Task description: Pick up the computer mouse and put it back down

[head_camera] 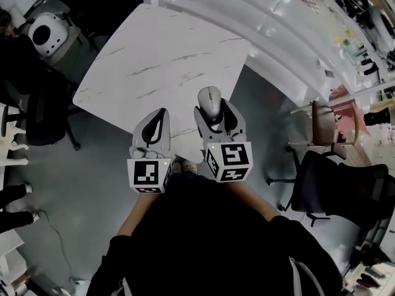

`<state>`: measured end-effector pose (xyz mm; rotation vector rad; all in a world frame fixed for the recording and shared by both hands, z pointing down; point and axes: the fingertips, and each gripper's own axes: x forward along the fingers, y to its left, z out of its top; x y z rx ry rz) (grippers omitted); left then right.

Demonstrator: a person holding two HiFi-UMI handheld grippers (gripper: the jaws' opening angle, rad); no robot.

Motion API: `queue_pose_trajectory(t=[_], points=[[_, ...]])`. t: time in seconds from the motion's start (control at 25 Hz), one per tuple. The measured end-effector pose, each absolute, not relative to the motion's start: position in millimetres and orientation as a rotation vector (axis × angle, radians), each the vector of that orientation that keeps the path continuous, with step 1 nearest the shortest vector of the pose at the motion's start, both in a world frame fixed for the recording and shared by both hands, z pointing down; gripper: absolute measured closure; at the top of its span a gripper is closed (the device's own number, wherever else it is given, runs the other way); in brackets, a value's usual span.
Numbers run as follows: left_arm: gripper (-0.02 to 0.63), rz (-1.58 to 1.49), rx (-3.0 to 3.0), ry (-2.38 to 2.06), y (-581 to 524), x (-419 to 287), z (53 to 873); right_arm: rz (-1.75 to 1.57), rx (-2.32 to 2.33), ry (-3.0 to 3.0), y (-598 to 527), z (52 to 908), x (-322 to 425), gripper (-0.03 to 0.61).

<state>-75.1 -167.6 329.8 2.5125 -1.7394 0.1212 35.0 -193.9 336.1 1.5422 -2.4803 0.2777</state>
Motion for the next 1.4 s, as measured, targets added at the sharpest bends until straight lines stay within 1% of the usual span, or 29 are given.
queue_pose_trajectory(t=[0.76, 1.08, 1.4], points=[[0.606, 0.161, 2.473, -1.746, -169, -77, 348, 0.353, 1.495, -2.473, -197, 354, 30, 0.321], [0.606, 0.175, 2.453, -1.704, -173, -77, 373, 0.404, 1.443, -2.430, -205, 387, 19, 0.321], [0.606, 0.232, 2.401, -1.655, -179, -75, 416, 0.466, 1.407, -2.359, -212, 438, 18, 0.321]])
